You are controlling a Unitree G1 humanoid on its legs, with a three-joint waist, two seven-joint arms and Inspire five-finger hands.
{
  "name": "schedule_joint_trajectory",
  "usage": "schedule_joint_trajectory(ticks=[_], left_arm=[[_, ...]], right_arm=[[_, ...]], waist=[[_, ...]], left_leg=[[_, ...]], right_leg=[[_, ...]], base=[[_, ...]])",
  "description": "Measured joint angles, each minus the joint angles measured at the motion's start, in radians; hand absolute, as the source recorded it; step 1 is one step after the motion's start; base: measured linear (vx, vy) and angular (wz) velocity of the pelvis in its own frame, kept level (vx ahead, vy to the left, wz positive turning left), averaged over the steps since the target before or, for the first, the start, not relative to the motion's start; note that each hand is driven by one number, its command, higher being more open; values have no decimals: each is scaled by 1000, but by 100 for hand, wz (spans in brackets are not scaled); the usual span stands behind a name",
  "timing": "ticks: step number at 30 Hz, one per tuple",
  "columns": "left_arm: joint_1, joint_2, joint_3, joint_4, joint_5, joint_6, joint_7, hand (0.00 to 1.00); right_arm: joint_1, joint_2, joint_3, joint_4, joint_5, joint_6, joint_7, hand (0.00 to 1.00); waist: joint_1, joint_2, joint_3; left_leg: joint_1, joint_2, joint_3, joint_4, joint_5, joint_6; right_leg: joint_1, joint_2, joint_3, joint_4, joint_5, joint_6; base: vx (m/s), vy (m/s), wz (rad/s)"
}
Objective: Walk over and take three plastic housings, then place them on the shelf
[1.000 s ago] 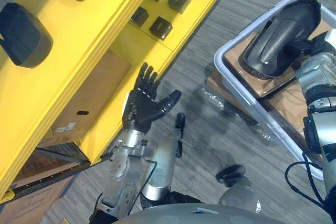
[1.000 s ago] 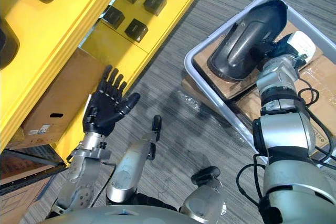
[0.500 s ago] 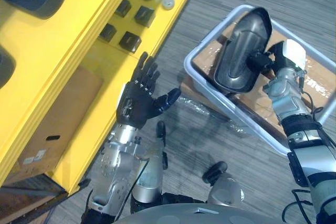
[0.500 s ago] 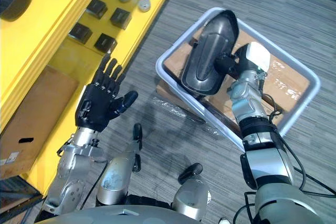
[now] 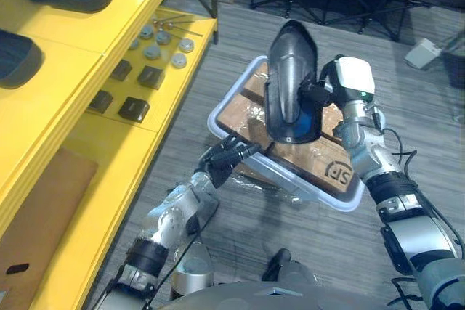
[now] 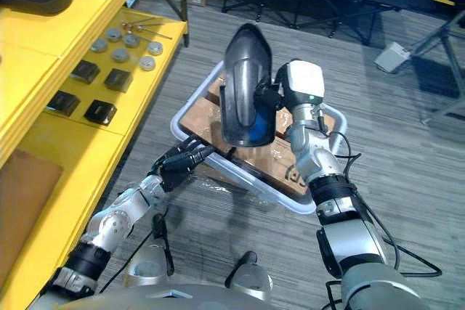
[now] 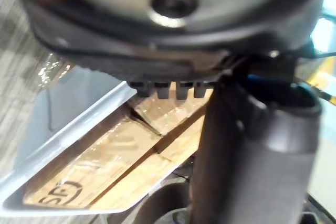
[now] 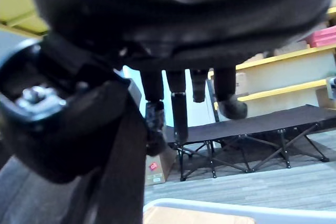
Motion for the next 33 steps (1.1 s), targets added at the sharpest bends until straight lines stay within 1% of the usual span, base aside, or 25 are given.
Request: schedule_joint_trajectory(ticks=[3,4,5,7,10,11,14,17,18,19,22,25,29,30,31,33], left_arm=[[-73,1,0,36,-103,-1,12,100],[-150,6,2,76,-256,-67,9,100],[-162,7,3,87,-280,-76,5,100],[-165,6,3,87,-282,-91,-1,100],[-165,5,-6,99,-284,-96,-1,100],[-165,3,-16,106,-283,-110,6,100],[-163,0,-38,124,-269,-104,32,100],[-162,-1,-48,123,-205,-80,46,100],[-162,-1,-56,124,-143,-65,52,0],[-160,-1,-64,126,-99,-47,55,0],[-159,0,-71,128,-56,-21,60,0],[-159,0,-94,128,-70,-32,43,0],[-158,-1,-114,132,-79,-105,42,0],[-158,-4,-117,155,-79,-138,49,0],[-158,-4,-121,167,-79,-149,54,0],[-152,-7,-127,179,-73,-194,47,0]], right_arm=[[8,8,17,-1,-4,-36,2,0],[32,49,45,-1,-40,-95,3,0],[32,59,47,-1,-41,-109,4,0],[32,66,48,-1,-41,-125,4,0],[33,76,69,-2,-47,-127,4,0],[36,92,81,-1,-67,-129,4,0],[44,112,99,-1,-75,-137,5,0],[47,114,117,-3,-74,-164,4,0],[48,117,129,-5,-73,-172,4,0],[56,121,133,-12,-74,-172,4,0],[67,115,142,-45,-68,-170,19,0],[72,105,144,-46,-26,-146,50,0],[79,104,142,-61,29,-128,56,0],[93,105,145,-97,52,-128,55,0],[105,107,145,-124,56,-128,55,0],[124,110,142,-160,62,-127,49,0]], waist=[[-7,-3,-3],[-24,-34,-40],[-26,-39,-45],[-26,-42,-49],[-24,-41,-61],[-25,-40,-69],[-23,-37,-81],[-23,-33,-90],[-23,-30,-97],[-22,-28,-104],[-20,-25,-106],[-18,-25,-107],[-26,-24,-108],[-30,-21,-110],[-31,-19,-116],[-34,-8,-128]], left_leg=[[10,10,15,0,4,-4],[9,17,18,4,6,-6],[9,17,18,4,6,-6],[10,16,19,4,6,-6],[12,16,17,4,6,-7],[13,15,18,3,6,-7],[28,13,17,3,6,-6],[31,15,12,3,4,-8],[31,16,11,0,4,-9],[30,17,11,0,3,-9],[31,18,10,1,4,-9],[36,17,11,3,4,-9],[54,18,23,3,3,-10],[61,18,28,3,0,-13],[62,18,30,3,-1,-15],[62,18,29,3,-4,-19]], right_leg=[[-2,8,17,-2,2,-3],[-2,19,20,-16,7,-8],[-2,19,21,-17,7,-8],[-2,19,21,-17,9,-8],[5,20,20,-25,13,-8],[9,22,20,-34,18,-8],[27,22,19,-42,21,-6],[38,28,17,-52,22,-5],[38,29,18,-54,22,-5],[39,31,18,-57,23,-4],[41,35,20,-68,30,-5],[43,35,25,-69,33,-5],[50,35,40,-76,37,-5],[59,38,46,-89,43,-5],[59,39,47,-94,44,-4],[65,41,45,-105,48,-3]], base=[[-9,-40,-17],[13,-47,-11],[10,-40,-6],[0,0,0],[0,0,0],[0,0,0],[-5,-1,2],[-29,-6,3],[-48,-2,-1],[-34,-1,-1],[0,0,0],[-2,5,-5],[8,3,-11],[13,2,-11],[22,0,-9],[0,0,0]])
